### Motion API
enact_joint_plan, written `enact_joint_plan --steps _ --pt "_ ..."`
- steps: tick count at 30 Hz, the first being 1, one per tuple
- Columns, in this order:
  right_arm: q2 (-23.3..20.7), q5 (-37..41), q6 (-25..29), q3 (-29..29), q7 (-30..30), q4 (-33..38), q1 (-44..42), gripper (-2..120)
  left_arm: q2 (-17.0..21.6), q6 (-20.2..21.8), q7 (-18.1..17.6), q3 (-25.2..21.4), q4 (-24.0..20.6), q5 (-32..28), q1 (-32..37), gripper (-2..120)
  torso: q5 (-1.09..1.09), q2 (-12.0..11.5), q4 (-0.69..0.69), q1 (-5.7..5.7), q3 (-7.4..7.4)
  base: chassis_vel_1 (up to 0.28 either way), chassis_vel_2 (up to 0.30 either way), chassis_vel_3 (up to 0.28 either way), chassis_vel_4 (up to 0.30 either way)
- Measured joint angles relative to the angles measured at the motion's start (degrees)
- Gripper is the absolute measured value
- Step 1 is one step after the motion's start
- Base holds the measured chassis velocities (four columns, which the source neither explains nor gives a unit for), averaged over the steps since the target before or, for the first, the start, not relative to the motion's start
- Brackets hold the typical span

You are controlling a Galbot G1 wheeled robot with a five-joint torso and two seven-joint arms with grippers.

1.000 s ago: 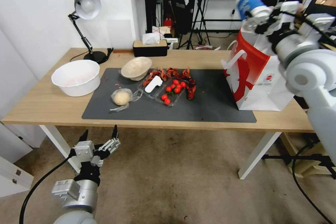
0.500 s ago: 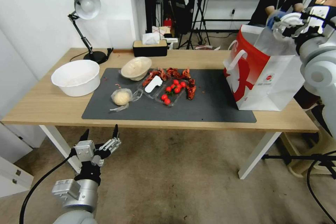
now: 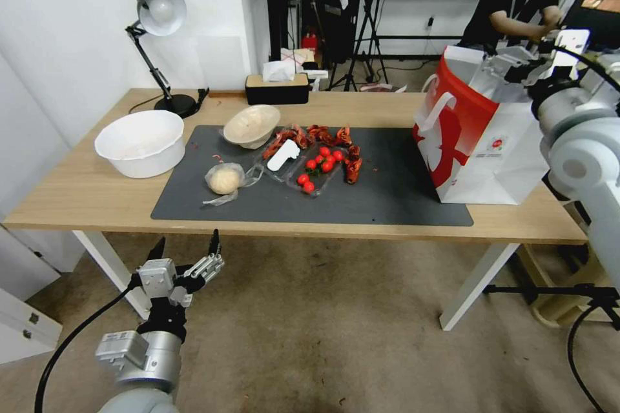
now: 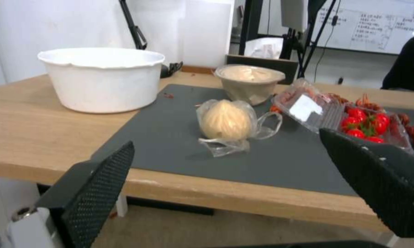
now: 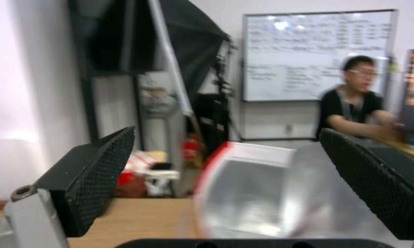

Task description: Pick up the trash from the table and place it into the takeout bag.

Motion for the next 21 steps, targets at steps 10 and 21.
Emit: enact_joint_plan --steps 10,21 --pt "4.27 -5.55 10.57 5.94 -8.81 7.97 -17.0 100 -0.05 -0.46 0.13 -0.45 0.12 -0.59 -0.06 100 0.02 0.0 0.0 -0.02 0.0 0.0 0.0 0.0 0.0" --pt "14.49 -21.47 22.99 10.05 -12.72 11.64 -39.25 100 0.88 -0.82 0.45 -0.49 0.76 -1.43 -0.23 100 0.0 0.0 0.0 -0.02 0.0 0.0 0.0 0.0 0.0"
